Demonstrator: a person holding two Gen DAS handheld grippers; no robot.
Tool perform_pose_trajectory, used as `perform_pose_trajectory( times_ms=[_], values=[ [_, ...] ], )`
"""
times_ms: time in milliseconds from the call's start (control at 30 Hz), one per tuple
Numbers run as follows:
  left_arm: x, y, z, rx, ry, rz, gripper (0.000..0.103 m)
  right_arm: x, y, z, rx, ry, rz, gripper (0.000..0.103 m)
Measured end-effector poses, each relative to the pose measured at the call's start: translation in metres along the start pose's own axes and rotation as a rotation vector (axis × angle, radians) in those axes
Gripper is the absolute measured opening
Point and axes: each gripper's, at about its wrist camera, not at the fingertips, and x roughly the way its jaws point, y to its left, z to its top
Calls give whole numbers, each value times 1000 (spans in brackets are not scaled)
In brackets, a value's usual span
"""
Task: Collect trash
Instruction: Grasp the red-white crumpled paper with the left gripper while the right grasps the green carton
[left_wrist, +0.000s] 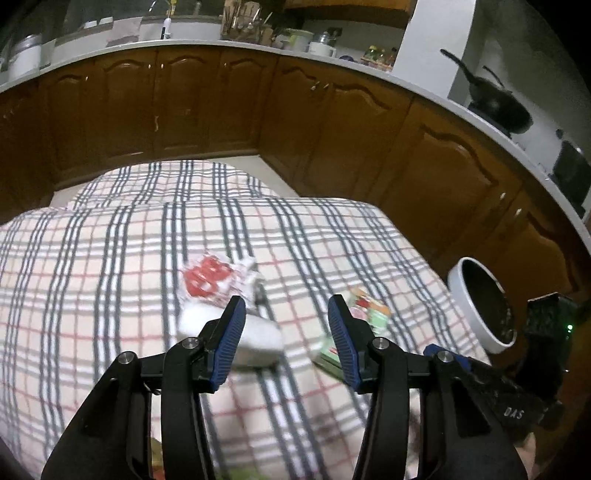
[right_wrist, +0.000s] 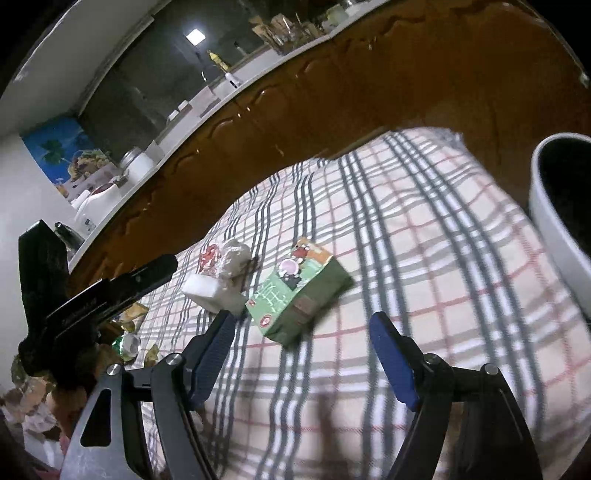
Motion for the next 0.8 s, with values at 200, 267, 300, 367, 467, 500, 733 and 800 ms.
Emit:
perform_pose_trajectory(
  times_ms=[200, 267, 300, 367, 467, 500, 733, 800],
  values=[
    [25, 14, 19, 25, 35, 53, 60, 28, 6, 5, 33, 43, -17, 77],
    [35, 17, 23, 34, 55, 71, 61, 37, 12, 8, 29, 54, -38, 77],
    [40, 18, 25, 39, 66, 75, 61, 41, 14, 9, 25, 57, -49, 77],
    [52, 20, 28, 52, 92, 96, 61, 50, 18, 11, 18, 65, -91, 77],
    [63, 21, 27, 74, 108, 125, 61, 62, 18, 15, 31, 93, -120, 77],
    [66, 21, 26, 86, 113, 135, 60, 65, 18, 16, 34, 99, -122, 79],
    [74, 20, 19, 130, 121, 151, 17, 71, 24, 19, -26, 81, -155, 66],
    [71, 18, 17, 142, 115, 151, 8, 68, 27, 18, -42, 77, -138, 53]
  ],
)
